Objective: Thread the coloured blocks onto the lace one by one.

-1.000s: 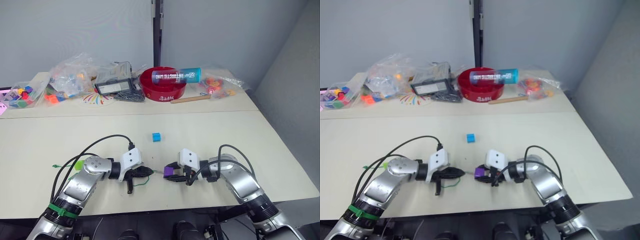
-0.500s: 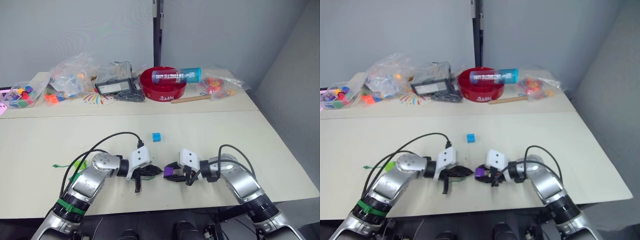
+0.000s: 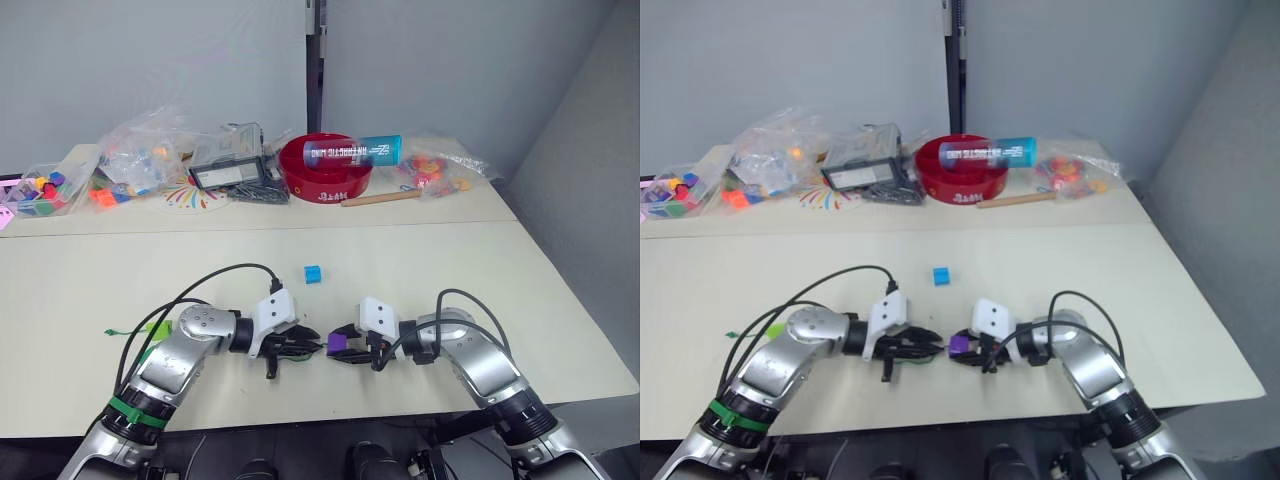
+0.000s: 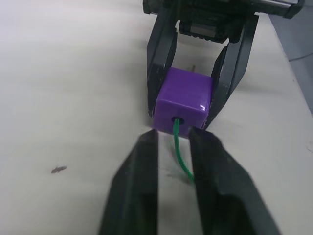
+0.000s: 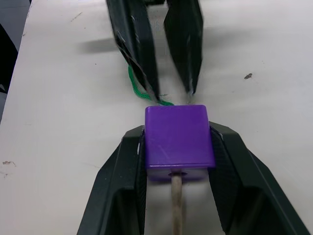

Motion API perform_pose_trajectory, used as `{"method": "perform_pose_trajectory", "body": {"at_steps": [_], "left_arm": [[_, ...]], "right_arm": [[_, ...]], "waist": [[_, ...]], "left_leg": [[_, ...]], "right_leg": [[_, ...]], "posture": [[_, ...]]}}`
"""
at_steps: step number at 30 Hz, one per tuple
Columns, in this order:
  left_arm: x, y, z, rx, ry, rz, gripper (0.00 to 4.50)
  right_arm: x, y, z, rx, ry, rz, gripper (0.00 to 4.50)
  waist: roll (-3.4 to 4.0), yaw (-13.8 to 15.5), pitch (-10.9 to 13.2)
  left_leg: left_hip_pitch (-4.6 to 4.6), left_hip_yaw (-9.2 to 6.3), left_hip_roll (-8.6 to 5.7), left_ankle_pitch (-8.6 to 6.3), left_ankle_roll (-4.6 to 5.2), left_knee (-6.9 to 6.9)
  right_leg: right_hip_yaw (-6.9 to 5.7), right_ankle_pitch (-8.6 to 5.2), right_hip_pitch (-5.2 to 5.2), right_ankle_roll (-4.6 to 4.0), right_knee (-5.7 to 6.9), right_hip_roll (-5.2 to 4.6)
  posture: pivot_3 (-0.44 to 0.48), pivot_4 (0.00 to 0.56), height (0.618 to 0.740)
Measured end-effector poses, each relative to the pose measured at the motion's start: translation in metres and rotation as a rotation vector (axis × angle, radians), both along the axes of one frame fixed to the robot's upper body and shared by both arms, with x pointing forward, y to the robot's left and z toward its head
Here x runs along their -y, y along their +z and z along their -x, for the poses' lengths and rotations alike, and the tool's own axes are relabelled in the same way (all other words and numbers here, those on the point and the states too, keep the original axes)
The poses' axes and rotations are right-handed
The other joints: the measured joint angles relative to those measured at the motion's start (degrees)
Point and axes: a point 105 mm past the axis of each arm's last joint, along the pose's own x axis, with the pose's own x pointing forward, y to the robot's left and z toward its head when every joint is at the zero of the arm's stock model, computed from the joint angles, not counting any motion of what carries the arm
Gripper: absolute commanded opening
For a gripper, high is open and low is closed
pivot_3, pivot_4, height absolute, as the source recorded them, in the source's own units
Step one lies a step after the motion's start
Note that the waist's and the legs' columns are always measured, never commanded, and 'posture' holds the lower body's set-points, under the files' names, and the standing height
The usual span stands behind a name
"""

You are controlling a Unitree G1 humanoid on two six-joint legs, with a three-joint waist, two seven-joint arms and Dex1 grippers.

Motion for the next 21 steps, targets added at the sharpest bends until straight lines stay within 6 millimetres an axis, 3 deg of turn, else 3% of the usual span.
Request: {"method": "perform_pose_trajectory", "body": {"at_steps": [2,6,8,15,21], "left_arm": [[-0.003,0.004,0.002,0.006,-0.008,0.002,2.79],[-0.003,0.005,0.007,0.006,-0.043,-0.001,4.14],[-0.001,0.005,0.008,0.013,-0.061,-0.002,4.14],[0.02,-0.006,0.0,0.069,-0.135,-0.017,4.14],[0.037,-0.015,-0.006,0.081,-0.18,-0.002,4.14]], "right_arm": [[0.0,0.0,0.0,-0.002,-0.002,-0.002,2.23],[0.0,-0.004,0.003,-0.054,-0.013,-0.008,3.65],[0.0,0.001,0.004,-0.051,-0.01,-0.021,4.33],[0.03,0.011,0.011,-0.025,-0.087,-0.001,4.47],[0.047,0.003,0.016,-0.053,-0.15,0.009,4.47]], "waist": [[0.0,0.0,0.0],[0.0,0.0,0.0],[0.01,0.1,0.0],[0.0,1.2,0.0],[0.0,1.0,0.0]], "left_leg": [[0.0,0.01,0.0,0.0,0.0,0.0],[-0.07,0.01,0.0,0.0,0.0,0.0],[-0.07,0.01,0.0,0.0,0.0,0.0],[-0.16,0.03,-0.04,0.0,0.0,0.01],[-0.16,0.04,-0.05,0.0,0.0,0.01]], "right_leg": [[0.0,0.0,0.0,0.0,0.0,0.0],[0.0,0.0,-0.06,0.0,0.0,0.0],[0.0,0.0,-0.06,0.0,0.0,-0.01],[-0.01,0.0,-0.05,0.01,-0.1,-0.05],[0.01,0.0,-0.06,0.01,-0.08,-0.03]], "posture": [[0.0,0.15,0.731],[0.0,0.15,0.731],[0.0,0.15,0.731],[0.0,0.15,0.731],[0.0,0.15,0.731]]}}
